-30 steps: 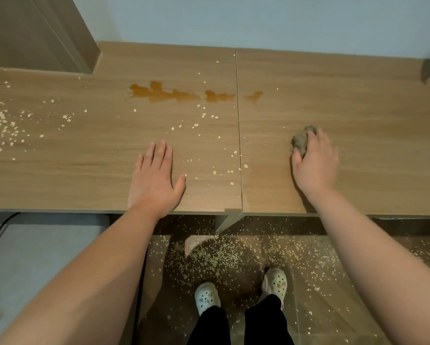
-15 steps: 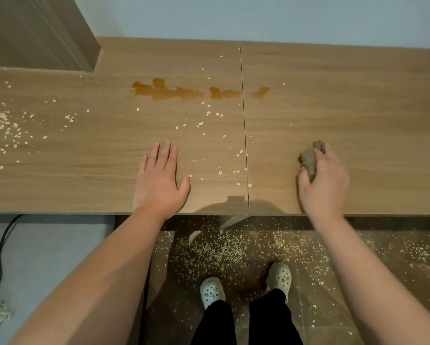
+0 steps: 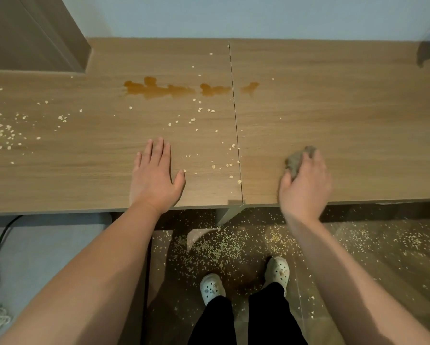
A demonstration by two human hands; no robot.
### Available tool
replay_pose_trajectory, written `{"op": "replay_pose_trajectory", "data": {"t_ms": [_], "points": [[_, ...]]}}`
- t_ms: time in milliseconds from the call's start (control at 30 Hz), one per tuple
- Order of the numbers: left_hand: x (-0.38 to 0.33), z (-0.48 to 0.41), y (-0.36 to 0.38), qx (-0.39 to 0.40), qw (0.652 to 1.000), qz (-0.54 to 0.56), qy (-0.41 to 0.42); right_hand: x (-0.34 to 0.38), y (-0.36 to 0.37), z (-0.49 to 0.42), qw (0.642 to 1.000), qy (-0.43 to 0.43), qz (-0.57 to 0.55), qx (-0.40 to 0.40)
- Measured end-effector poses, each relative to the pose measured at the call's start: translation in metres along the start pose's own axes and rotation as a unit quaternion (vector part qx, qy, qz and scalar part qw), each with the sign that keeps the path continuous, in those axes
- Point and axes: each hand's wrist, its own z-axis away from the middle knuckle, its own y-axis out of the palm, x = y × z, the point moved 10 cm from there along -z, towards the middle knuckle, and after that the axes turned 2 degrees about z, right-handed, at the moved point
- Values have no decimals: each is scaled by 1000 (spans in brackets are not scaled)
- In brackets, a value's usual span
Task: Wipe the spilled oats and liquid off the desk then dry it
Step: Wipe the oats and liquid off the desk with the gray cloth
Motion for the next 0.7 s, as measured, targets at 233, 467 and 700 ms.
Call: {"op": "replay_pose_trajectory", "data": {"t_ms": [233,467,700], "points": [[0,-1,-3,0,1000,3,-4,64,18,20,952,-272,-12,141],[8,-4,-11,-35,992,117,-38,13,3,-60,999,13,46,12],[27,-45,-24,-75,978,97,-169,58,20,-65,964,-257,50,53]]}}
